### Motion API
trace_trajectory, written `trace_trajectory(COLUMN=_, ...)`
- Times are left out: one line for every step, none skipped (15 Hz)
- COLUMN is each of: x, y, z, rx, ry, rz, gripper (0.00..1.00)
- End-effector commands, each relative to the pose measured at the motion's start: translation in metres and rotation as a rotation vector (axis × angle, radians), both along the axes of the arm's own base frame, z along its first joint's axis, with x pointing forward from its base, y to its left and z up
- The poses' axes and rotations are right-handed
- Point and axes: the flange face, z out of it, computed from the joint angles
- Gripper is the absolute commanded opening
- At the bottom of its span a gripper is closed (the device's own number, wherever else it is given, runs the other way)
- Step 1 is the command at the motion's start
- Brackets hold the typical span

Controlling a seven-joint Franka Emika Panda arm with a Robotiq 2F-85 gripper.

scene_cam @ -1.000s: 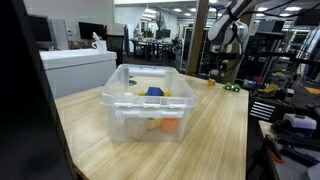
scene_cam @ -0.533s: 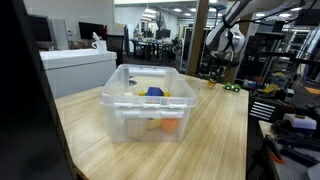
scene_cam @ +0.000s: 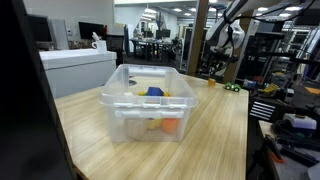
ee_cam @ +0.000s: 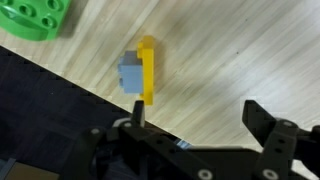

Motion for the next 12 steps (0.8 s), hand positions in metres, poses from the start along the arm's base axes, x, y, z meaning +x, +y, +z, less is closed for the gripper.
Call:
trace_trajectory(x=-0.013, y=-0.004, z=0.005, rx=0.019, ry=0.034, rz=-0.026, gripper=1.0)
trace_trajectory(x=-0.017, y=-0.005, z=0.005, rx=0.025, ry=0.042, rz=-0.025, gripper=1.0)
trace_trajectory(x=-0.022, y=-0.005, z=0.004, rx=0.033, ry=0.056, rz=-0.022, gripper=1.0)
trace_trajectory(x=-0.026, y=-0.006, z=0.003, rx=0.041, ry=0.074, rz=-0.022, gripper=1.0)
trace_trajectory(x=-0.029, y=-0.006, z=0.001, rx=0.05, ry=0.093, rz=-0.017, gripper=1.0)
trace_trajectory(x=-0.031, y=-0.006, z=-0.002, rx=0.058, ry=0.107, rz=-0.008, gripper=1.0)
trace_trajectory(x=-0.032, y=-0.006, z=-0.008, rx=0.062, ry=0.107, rz=0.006, gripper=1.0)
trace_trajectory(x=-0.032, y=-0.006, z=-0.013, rx=0.07, ry=0.099, rz=0.013, gripper=1.0)
trace_trajectory(x=-0.031, y=-0.005, z=-0.022, rx=0.077, ry=0.086, rz=0.025, gripper=1.0)
trace_trajectory(x=-0.03, y=-0.005, z=-0.029, rx=0.078, ry=0.076, rz=0.04, gripper=1.0)
trace_trajectory(x=-0.029, y=-0.004, z=-0.037, rx=0.08, ry=0.07, rz=0.052, gripper=1.0)
trace_trajectory(x=-0.029, y=-0.004, z=-0.041, rx=0.079, ry=0.067, rz=0.06, gripper=1.0)
